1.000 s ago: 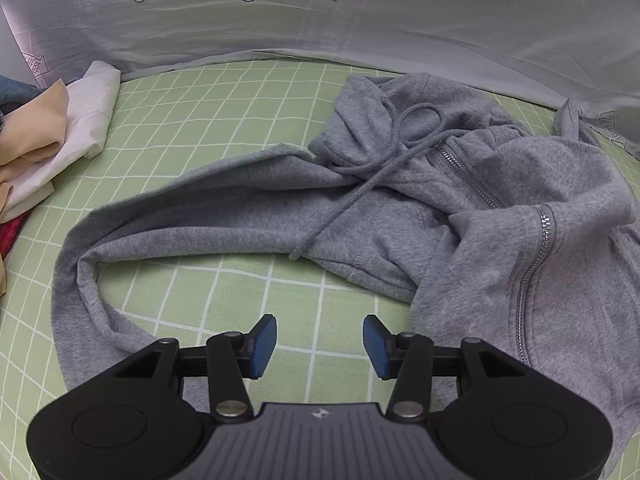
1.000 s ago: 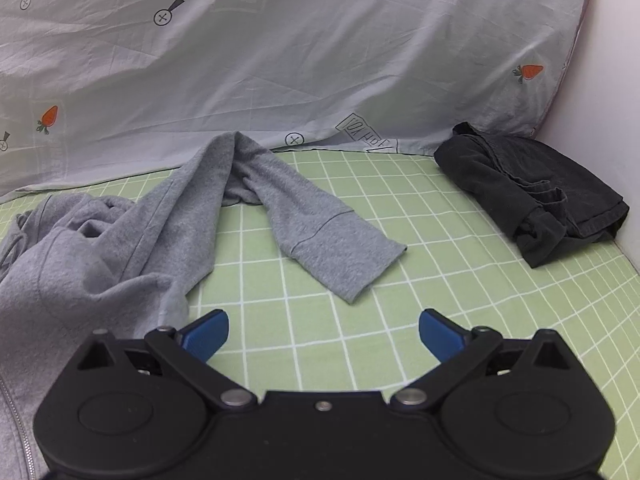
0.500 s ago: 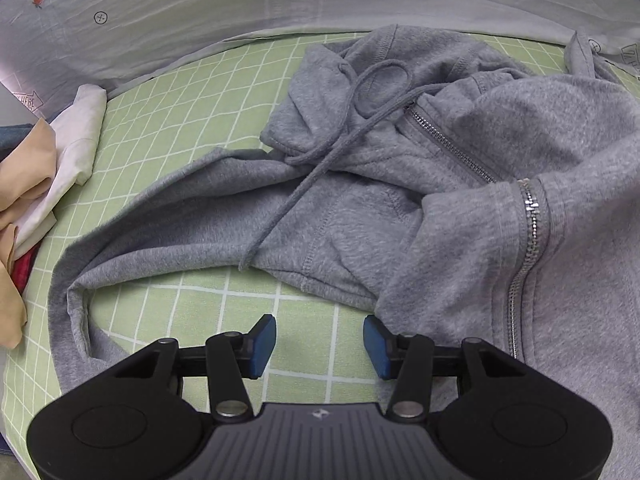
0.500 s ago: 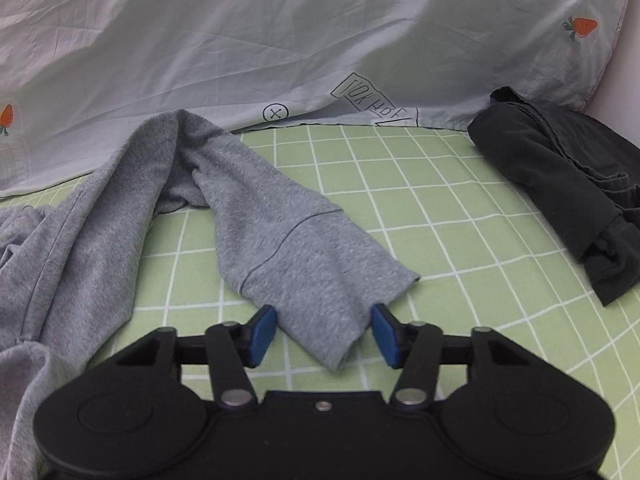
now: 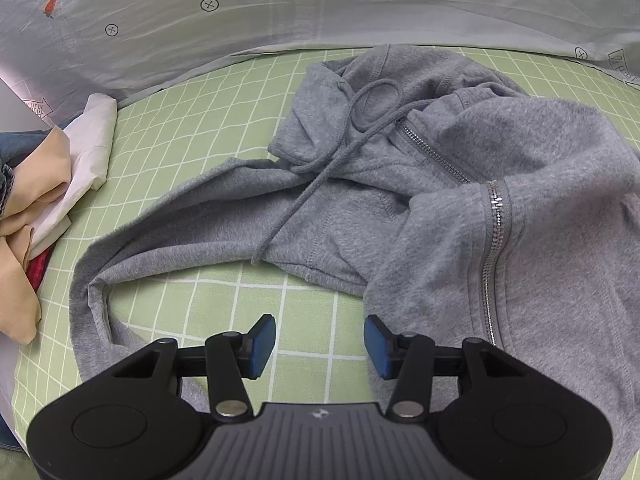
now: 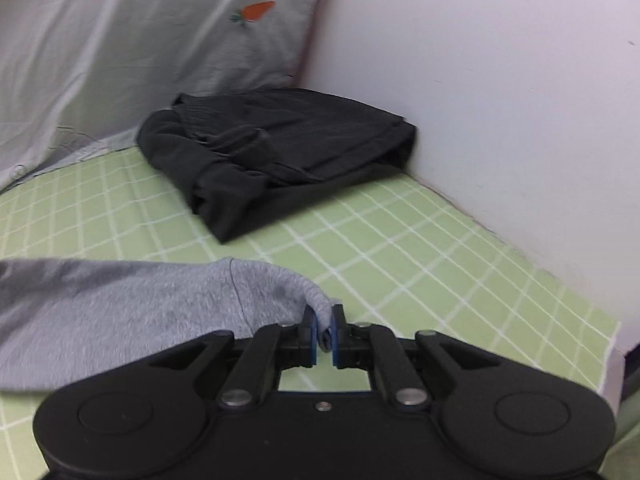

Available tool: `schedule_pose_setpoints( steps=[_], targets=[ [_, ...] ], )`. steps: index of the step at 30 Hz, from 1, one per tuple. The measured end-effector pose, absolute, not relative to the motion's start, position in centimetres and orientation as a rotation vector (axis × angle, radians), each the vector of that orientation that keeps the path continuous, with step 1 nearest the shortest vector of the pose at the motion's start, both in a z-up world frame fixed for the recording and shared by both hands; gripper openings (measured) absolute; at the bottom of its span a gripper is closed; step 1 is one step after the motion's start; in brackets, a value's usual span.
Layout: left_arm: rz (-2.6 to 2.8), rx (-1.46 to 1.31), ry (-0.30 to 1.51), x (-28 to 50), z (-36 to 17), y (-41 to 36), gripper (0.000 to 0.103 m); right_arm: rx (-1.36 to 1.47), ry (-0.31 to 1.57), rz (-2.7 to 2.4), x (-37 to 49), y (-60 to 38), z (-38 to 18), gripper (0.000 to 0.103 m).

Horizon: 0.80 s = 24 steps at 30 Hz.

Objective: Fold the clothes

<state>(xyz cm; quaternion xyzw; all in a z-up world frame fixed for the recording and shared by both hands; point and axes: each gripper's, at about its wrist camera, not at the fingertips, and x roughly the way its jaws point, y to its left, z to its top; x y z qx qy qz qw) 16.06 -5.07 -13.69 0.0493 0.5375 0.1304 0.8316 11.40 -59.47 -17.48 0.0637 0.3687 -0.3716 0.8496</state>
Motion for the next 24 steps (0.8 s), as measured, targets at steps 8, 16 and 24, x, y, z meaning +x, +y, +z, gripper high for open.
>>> schedule_pose_setpoints(
  steps=[8, 16, 24],
  targets=[
    [0.243, 0.128, 1.135, 15.5, -13.6, -6.4, 0.051, 0.269, 0.775, -0.807, 9.0, -58.7, -17.7, 0.048],
    [0.229, 0.149, 1.15, 15.7, -13.9, -7.0, 0.051, 0.273, 0.685, -0.778, 12.7, -54.8, -16.4, 0.053],
    [0.227, 0.172, 1.181, 16.3, -14.9, -7.5, 0.054, 0.182, 0.594, -0.841, 15.5, -52.3, -14.8, 0.054]
  ],
)
